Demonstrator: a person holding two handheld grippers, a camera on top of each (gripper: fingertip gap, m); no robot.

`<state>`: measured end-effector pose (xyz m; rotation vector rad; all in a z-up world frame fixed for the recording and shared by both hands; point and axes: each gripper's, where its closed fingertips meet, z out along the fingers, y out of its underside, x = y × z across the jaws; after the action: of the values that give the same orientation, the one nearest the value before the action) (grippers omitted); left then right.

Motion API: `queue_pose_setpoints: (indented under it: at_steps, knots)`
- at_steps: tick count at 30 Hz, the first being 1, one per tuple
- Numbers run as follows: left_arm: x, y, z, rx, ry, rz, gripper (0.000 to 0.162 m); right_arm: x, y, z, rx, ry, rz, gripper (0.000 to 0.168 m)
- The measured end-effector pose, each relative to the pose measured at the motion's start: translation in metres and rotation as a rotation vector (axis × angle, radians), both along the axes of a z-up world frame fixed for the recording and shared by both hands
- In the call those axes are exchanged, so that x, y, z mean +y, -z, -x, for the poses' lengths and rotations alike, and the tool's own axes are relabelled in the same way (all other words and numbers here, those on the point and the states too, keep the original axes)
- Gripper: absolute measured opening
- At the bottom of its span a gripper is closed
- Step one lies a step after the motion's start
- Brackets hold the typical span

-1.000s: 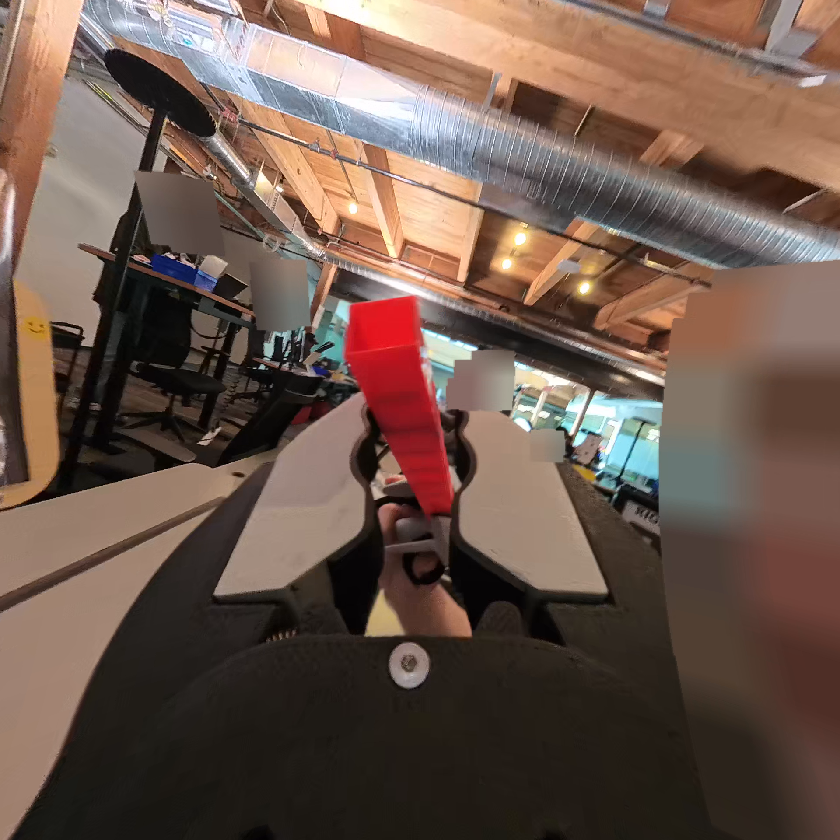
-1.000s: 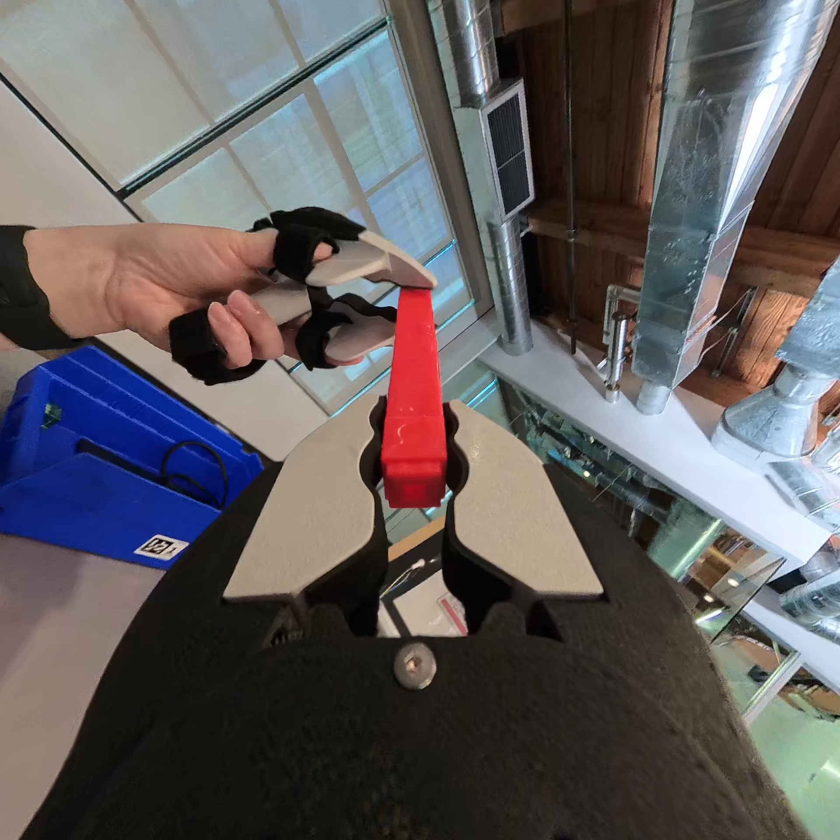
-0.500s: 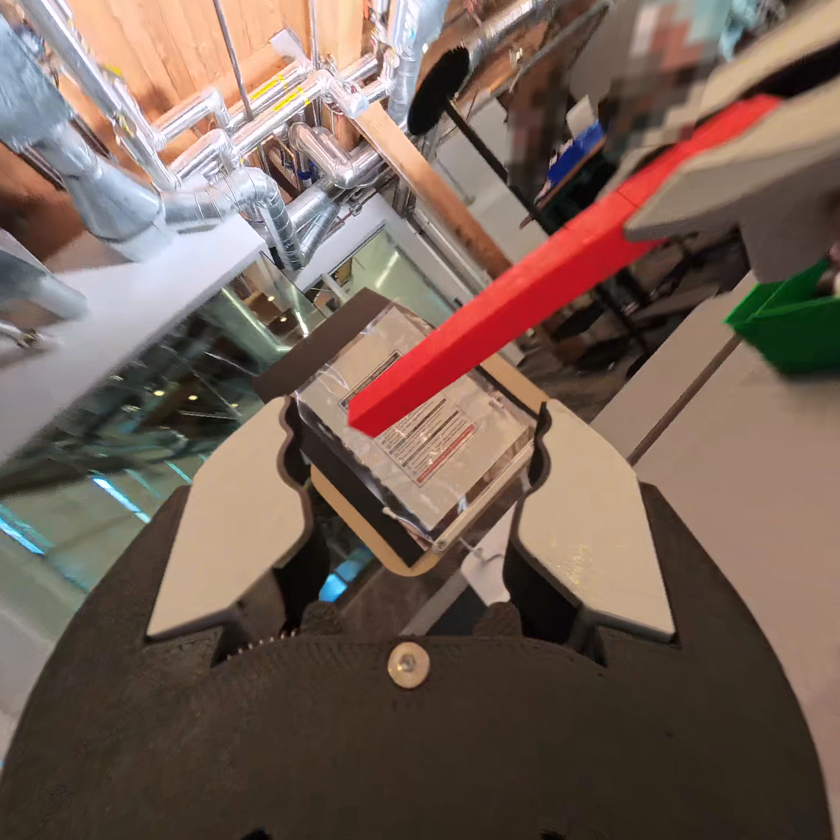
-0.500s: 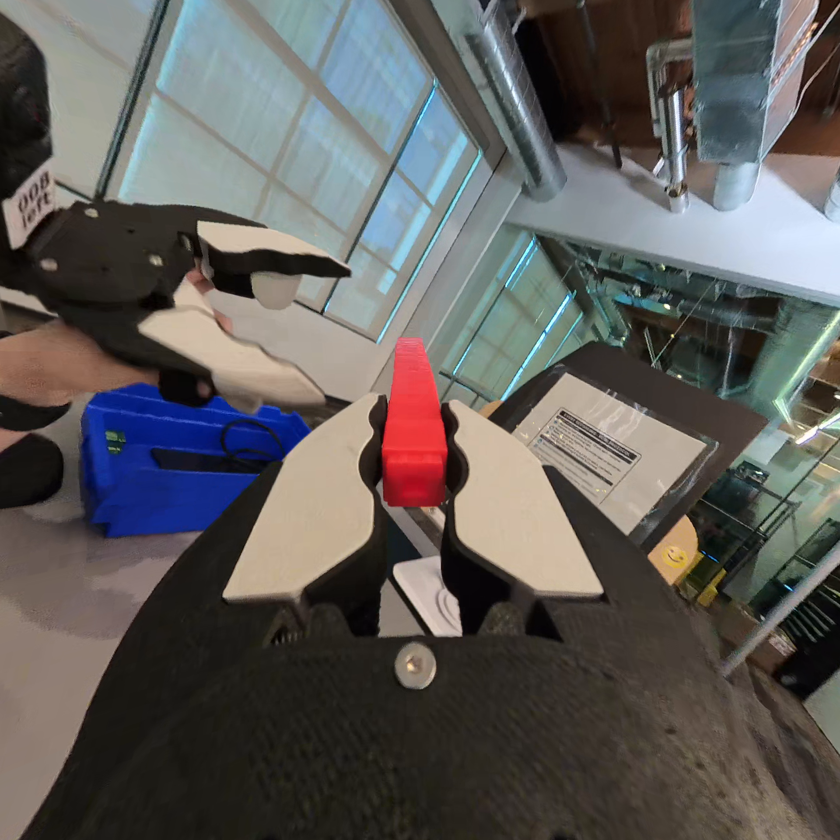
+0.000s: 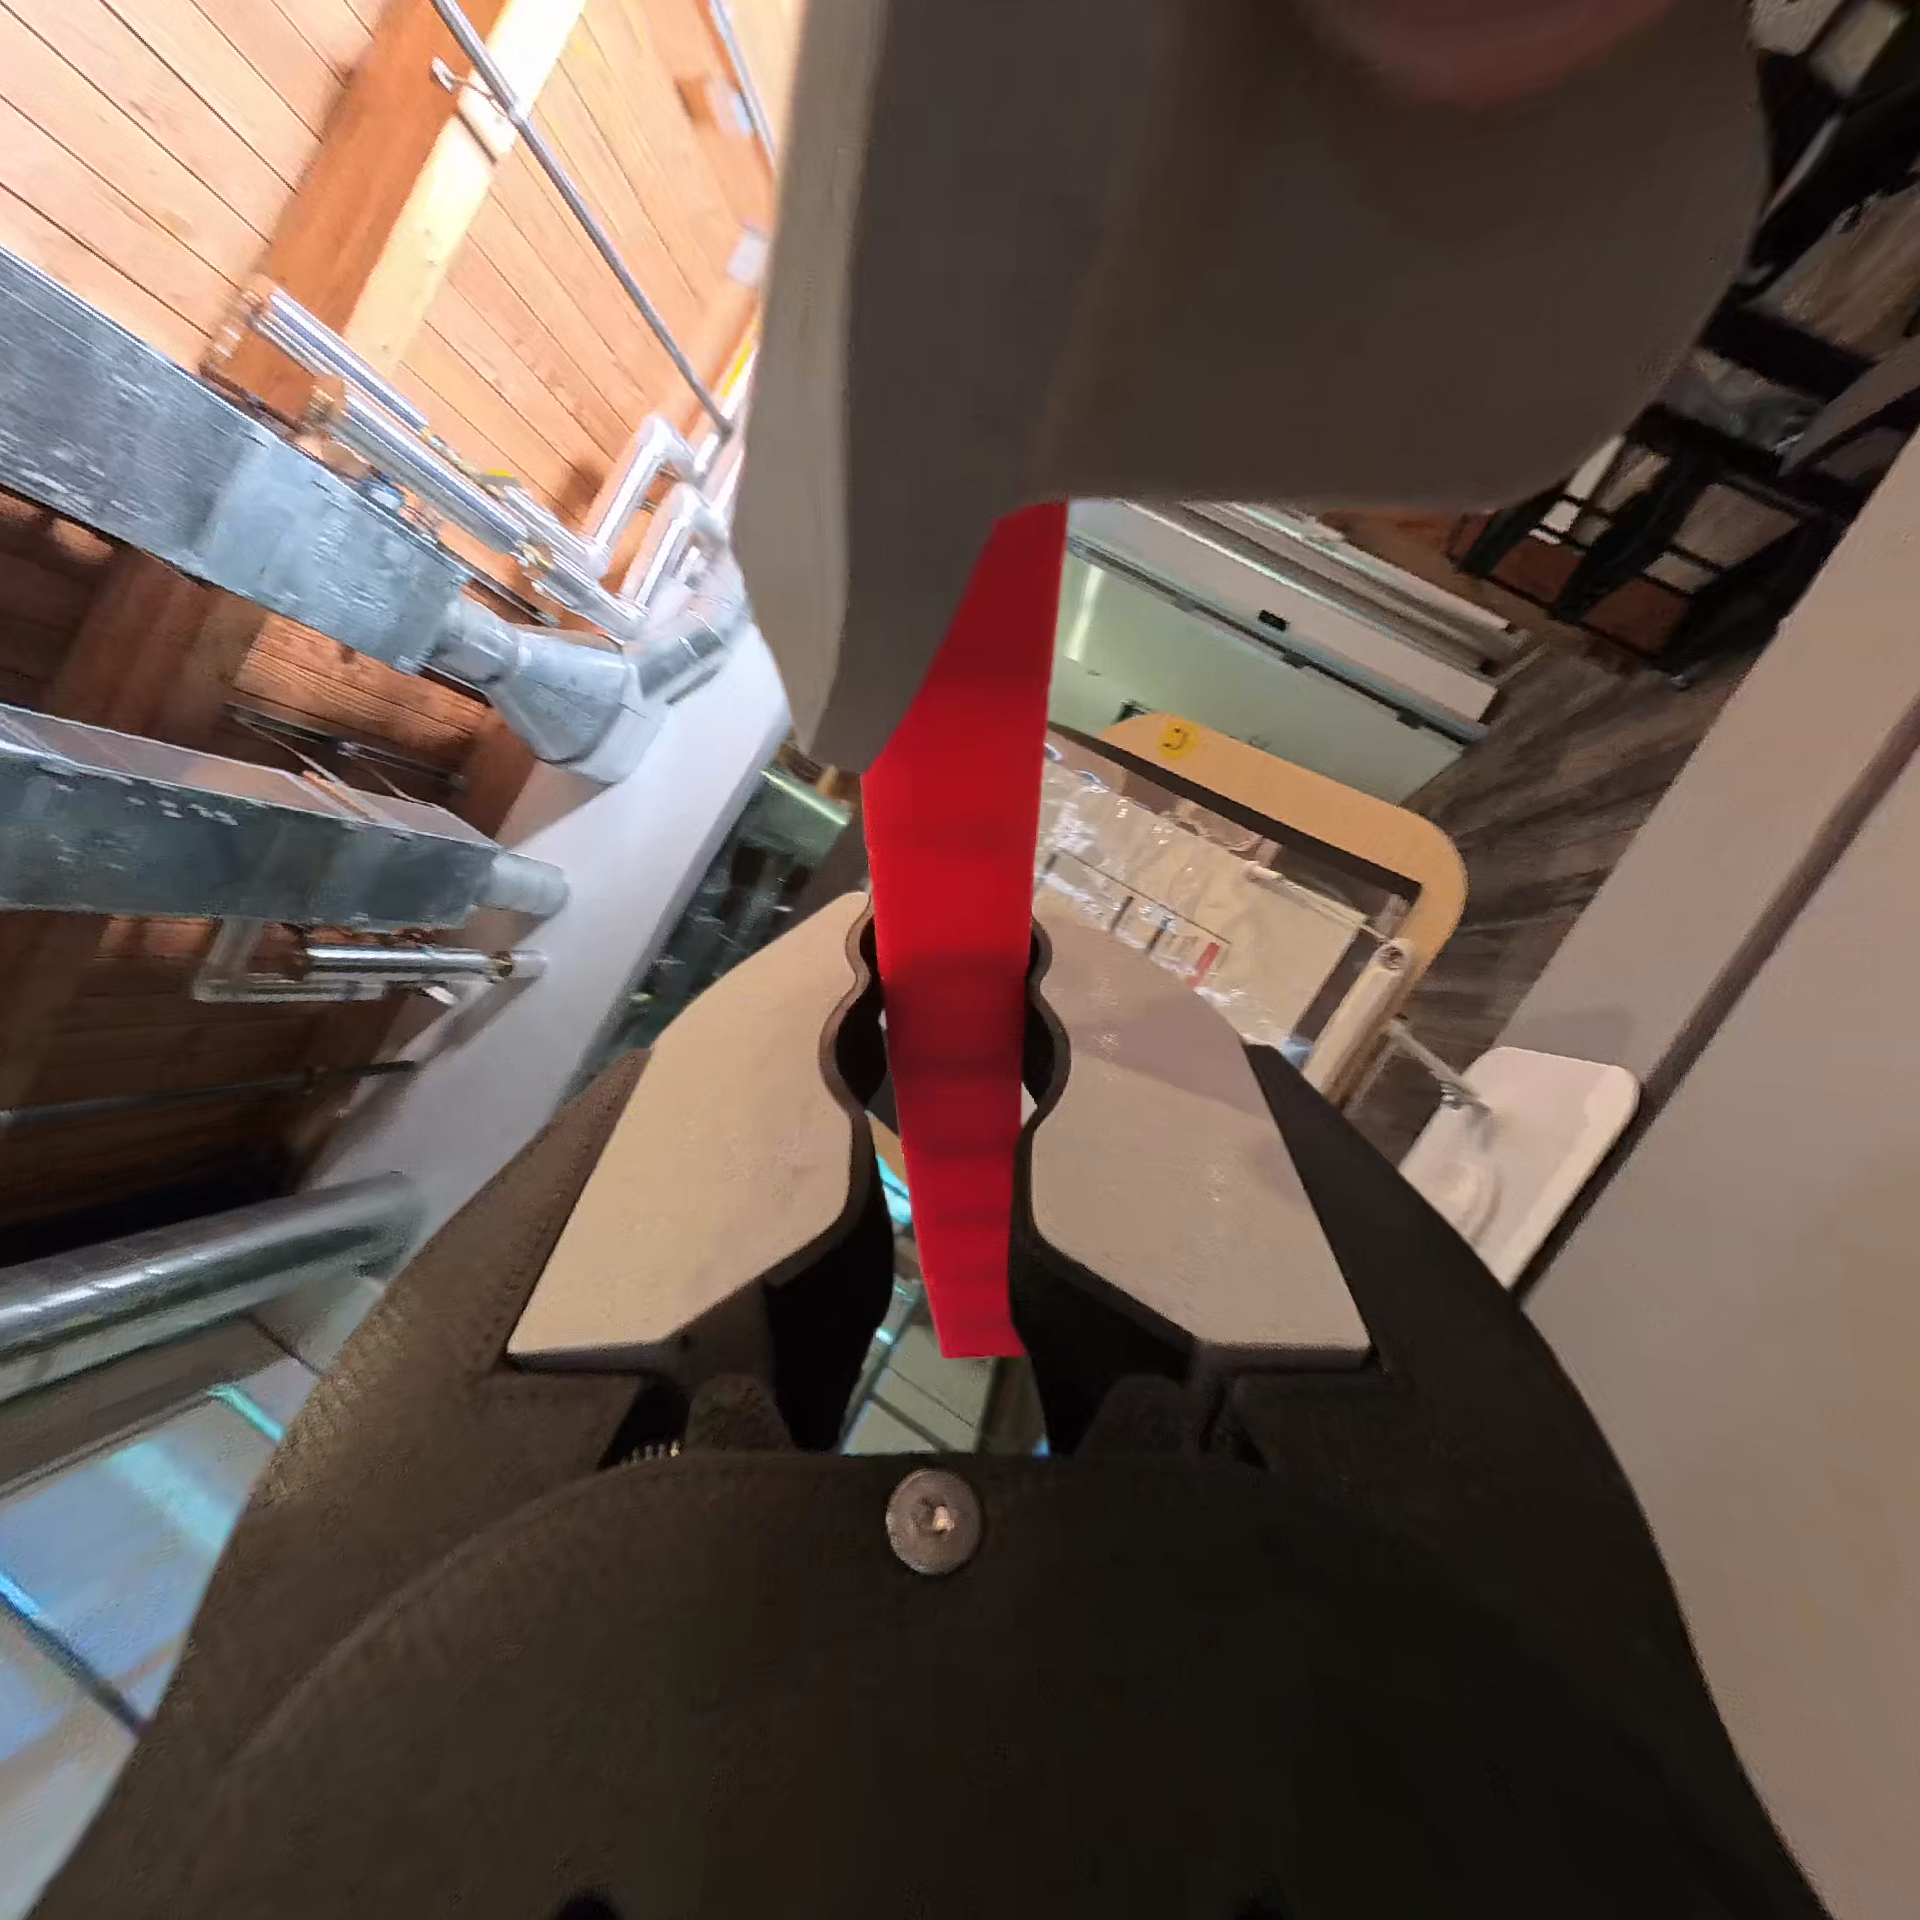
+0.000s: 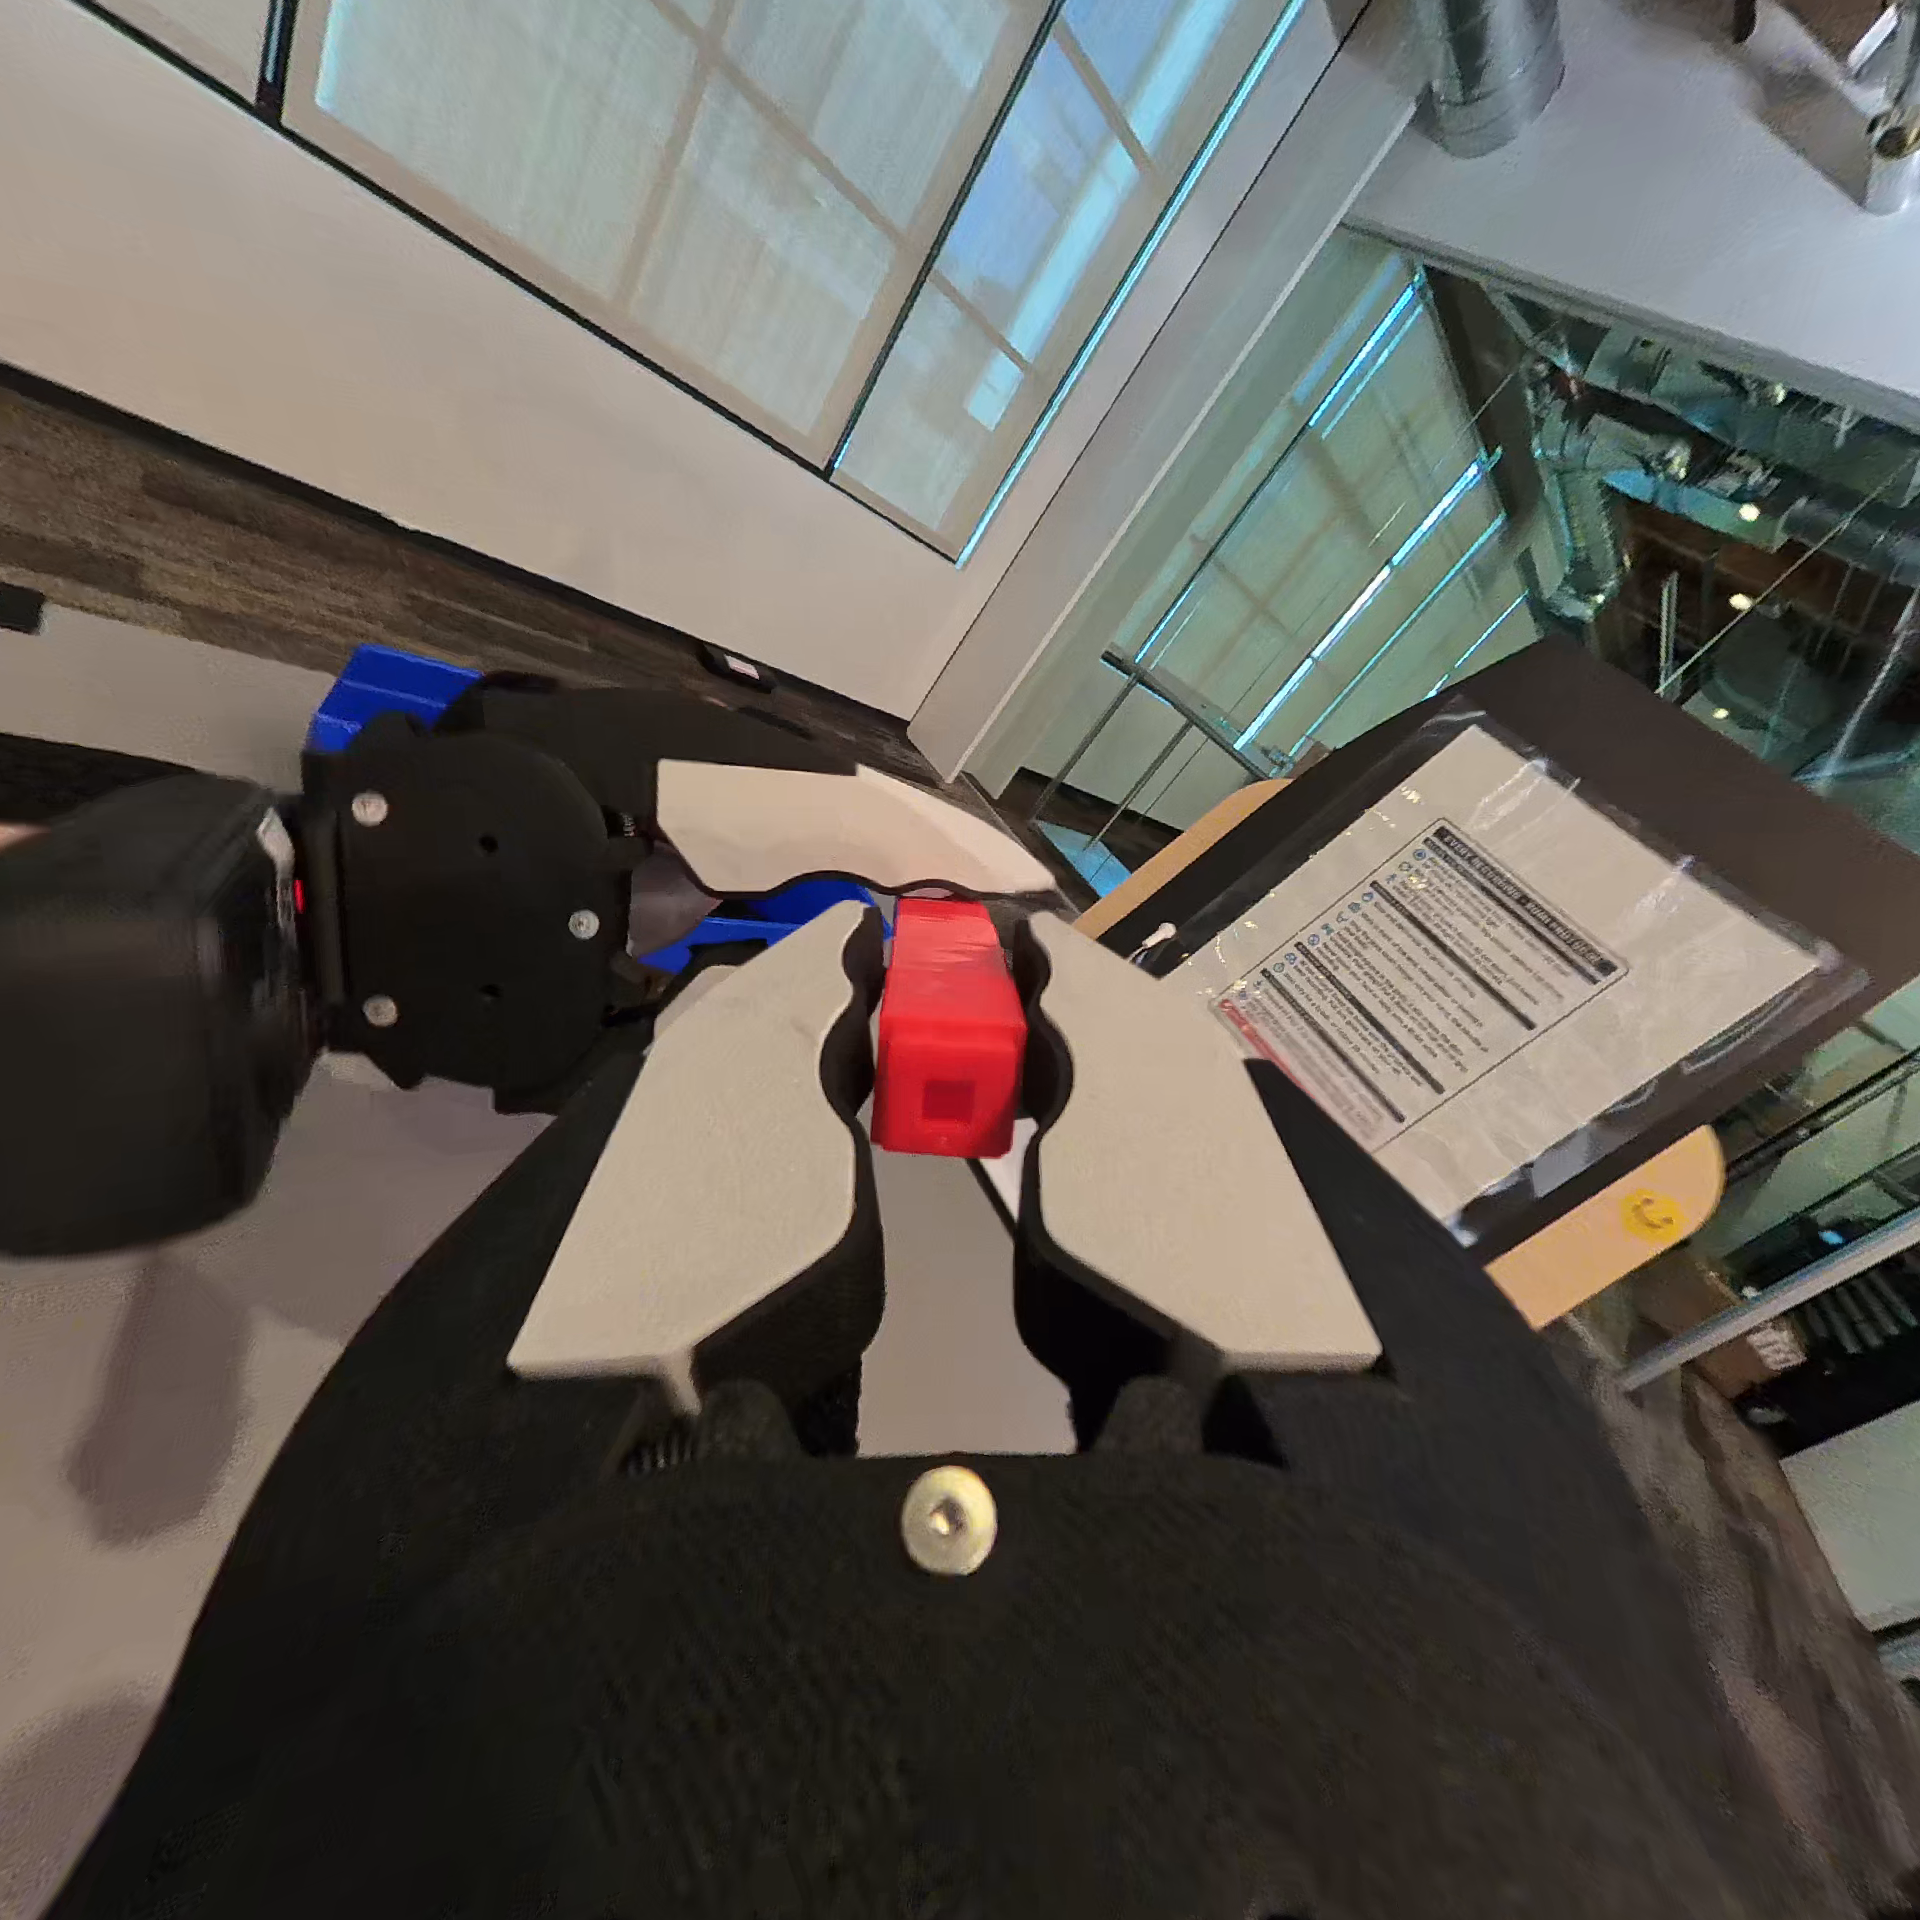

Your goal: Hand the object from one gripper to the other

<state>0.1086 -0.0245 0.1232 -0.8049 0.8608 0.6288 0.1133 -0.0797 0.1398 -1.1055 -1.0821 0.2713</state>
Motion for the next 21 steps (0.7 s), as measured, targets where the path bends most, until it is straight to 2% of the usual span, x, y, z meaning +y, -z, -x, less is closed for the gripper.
queue_pose_setpoints:
  at_steps: [1, 3, 5, 7, 9, 12, 15, 19, 21]
  knots:
    - [0.001, 0.0, 0.001, -0.019, 0.006, 0.025, 0.022, 0.0, -0.002, -0.002, -0.01, 0.011, -0.036, 0.029]
    - [0.001, -0.003, 0.002, -0.078, 0.049, 0.079, 0.022, -0.006, -0.01, -0.008, -0.009, 0.011, -0.112, 0.048]
    - [-0.001, -0.005, 0.002, -0.177, 0.144, 0.195, 0.022, -0.018, -0.022, -0.014, 0.029, -0.039, -0.168, 0.051]
    - [-0.007, -0.011, 0.001, -0.318, 0.292, 0.341, 0.022, -0.033, -0.034, -0.019, 0.097, -0.138, -0.185, 0.054]
    - [-0.019, -0.017, -0.003, -0.436, 0.485, 0.511, 0.022, -0.043, -0.037, -0.024, 0.148, -0.255, -0.156, 0.048]
    - [-0.04, -0.026, -0.007, -0.548, 0.736, 0.765, 0.022, -0.044, -0.02, -0.026, 0.086, -0.366, -0.227, 0.052]
    - [-0.055, -0.036, -0.002, -0.641, 0.913, 0.947, 0.022, -0.013, 0.001, -0.03, -0.05, -0.21, -0.465, 0.052]
    - [-0.062, -0.054, 0.018, -0.833, 1.102, 1.103, 0.022, 0.007, 0.017, -0.021, -0.093, -0.143, -0.511, 0.055]
    - [-0.064, -0.061, 0.029, -0.934, 1.21, 1.192, 0.022, 0.011, 0.018, -0.017, -0.112, -0.071, -0.65, 0.057]
